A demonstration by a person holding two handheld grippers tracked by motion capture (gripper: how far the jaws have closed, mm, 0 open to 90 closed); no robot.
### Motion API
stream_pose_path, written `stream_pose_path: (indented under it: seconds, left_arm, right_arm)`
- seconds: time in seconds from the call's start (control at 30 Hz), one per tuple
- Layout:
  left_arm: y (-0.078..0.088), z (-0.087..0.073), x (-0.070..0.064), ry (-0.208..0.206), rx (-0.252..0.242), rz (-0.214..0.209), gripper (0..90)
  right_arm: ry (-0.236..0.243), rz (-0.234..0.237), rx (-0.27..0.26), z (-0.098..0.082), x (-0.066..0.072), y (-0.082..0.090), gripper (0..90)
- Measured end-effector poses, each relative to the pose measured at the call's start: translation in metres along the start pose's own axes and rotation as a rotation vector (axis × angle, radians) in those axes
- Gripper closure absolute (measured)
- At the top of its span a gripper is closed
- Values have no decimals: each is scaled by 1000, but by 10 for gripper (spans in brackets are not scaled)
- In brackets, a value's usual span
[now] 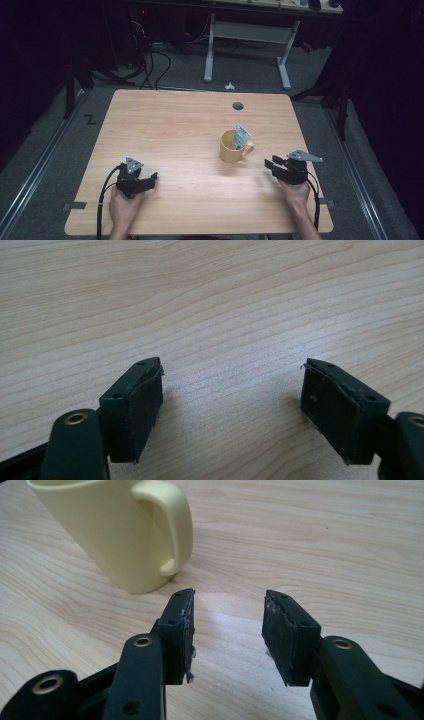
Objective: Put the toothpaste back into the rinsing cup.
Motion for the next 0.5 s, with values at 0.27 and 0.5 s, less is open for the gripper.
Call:
stream_pose_path:
  seconds: [0.27, 0.5]
  left_arm:
    - [0, 0, 0, 0, 0, 0, 249]
    - [0, 0, 0, 0, 0, 0, 249]
  right_arm:
    - [8, -12, 28, -8, 2, -10, 560]
    - [26, -29, 50, -13, 1, -17, 556]
Point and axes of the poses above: each handheld gripper's, and its own axes: y roughly backward along the jaws, z roughly out of its top, x roughly to its left, the point moved 5 cm from there along -y, roughly forward along the jaws, and after that the axes turned 1 degree about -z, right-handed, at the moved point
